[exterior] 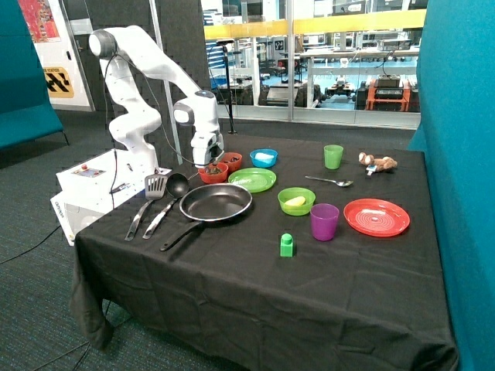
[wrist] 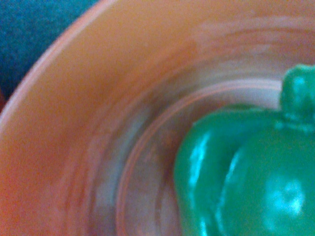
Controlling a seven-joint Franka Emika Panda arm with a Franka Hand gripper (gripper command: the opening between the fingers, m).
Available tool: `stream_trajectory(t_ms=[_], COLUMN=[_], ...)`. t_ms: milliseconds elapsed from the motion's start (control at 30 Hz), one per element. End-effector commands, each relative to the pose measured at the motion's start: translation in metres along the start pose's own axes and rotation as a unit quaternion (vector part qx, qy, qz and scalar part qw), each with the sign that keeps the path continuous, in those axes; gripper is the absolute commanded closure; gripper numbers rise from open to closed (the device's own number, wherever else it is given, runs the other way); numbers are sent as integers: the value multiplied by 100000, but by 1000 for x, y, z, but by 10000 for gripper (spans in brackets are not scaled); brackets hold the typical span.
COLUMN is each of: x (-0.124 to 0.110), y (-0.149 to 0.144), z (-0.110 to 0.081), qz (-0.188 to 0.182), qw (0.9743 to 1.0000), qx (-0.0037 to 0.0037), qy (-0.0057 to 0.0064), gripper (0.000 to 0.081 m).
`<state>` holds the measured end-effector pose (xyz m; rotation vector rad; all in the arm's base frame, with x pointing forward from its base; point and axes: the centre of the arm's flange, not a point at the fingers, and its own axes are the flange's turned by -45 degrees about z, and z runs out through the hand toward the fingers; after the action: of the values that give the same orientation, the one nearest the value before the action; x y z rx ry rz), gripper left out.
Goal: Cook the capsicum and place it on a plate
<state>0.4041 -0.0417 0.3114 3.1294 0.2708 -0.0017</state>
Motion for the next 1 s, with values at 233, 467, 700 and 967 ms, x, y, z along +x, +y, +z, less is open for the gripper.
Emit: stream_trajectory(t_ms=[233, 467, 700, 967], x=[12, 15, 15, 17], y=[-4, -5, -3, -4], z=[2, 5, 11, 19], qz=[-551, -348, 251, 722], qw=[99998, 99999, 100000, 99997], qx=[21, 21, 22, 22], qy=[58, 58, 58, 58], gripper=[230, 234, 238, 248])
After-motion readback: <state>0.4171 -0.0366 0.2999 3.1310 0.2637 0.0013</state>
